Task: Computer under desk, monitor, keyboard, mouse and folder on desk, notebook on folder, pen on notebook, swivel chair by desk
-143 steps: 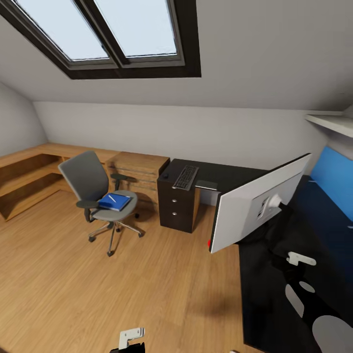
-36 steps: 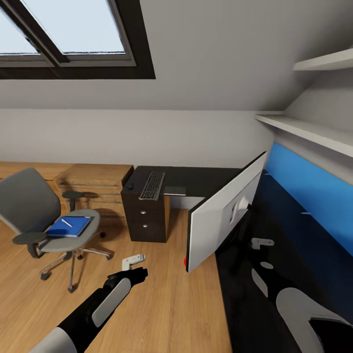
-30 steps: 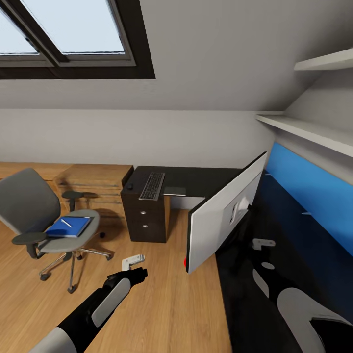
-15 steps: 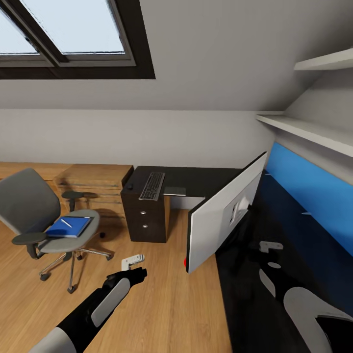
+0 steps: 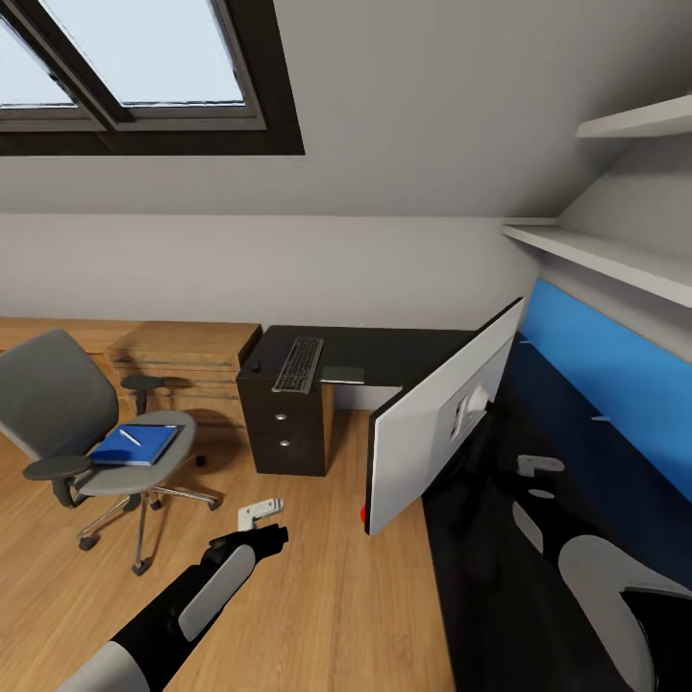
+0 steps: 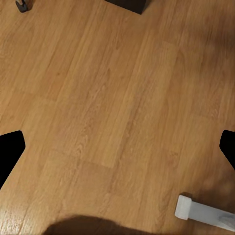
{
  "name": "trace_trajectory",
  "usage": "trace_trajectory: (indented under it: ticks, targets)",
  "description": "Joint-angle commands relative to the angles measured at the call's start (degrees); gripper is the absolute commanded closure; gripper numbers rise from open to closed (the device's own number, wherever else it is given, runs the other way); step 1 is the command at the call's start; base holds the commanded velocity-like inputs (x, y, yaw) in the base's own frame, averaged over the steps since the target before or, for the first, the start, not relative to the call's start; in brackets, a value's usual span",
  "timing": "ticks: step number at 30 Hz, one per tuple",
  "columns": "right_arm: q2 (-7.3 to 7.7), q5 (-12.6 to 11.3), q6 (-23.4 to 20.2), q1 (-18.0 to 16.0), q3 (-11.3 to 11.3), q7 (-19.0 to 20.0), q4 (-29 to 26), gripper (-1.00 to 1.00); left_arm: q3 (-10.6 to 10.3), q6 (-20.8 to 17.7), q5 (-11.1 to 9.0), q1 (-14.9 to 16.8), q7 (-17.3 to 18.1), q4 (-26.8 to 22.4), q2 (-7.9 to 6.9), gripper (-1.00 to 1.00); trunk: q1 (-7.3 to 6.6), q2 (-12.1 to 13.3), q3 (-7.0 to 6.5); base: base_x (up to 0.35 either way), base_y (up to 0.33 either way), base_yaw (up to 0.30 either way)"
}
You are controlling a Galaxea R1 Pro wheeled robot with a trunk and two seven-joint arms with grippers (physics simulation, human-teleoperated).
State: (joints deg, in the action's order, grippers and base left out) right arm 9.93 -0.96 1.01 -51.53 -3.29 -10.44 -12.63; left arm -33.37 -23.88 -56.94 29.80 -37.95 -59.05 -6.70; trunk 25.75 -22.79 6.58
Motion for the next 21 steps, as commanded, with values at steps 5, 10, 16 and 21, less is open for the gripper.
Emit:
trace_trajectory:
  ticks: [5, 10, 16, 21]
  targets:
    - [-0.12, -0.2, 1.0, -0.1, -0.1, 0.0, 0.0, -1.0, -0.2, 0.0, -0.4, 0.1, -0.4, -0.1, -0.06, -1.0, 0.04, -0.1, 0.13, 0.0, 0.0, 0.0]
    - [-0.22, -0.1, 3.5, -0.1, -0.1, 0.2, 0.0, -1.0, -0.2, 0.0, -0.4, 0.1, -0.4, -0.1, -0.06, -1.0, 0.04, -0.1, 0.13, 0.0, 0.0, 0.0]
    - [-0.31, -0.2, 7.2, -0.1, -0.2, 0.2, 0.1, -1.0, -0.2, -0.1, -0.4, 0.1, -0.4, -0.1, -0.06, -1.0, 0.04, -0.1, 0.13, 0.0, 0.0, 0.0]
    - [-0.86, -0.1, 7.8, -0.1, -0.2, 0.7, 0.1, -1.0, -0.2, -0.1, -0.4, 0.1, -0.5, -0.1, -0.04, -1.0, 0.04, -0.1, 0.13, 0.0, 0.0, 0.0]
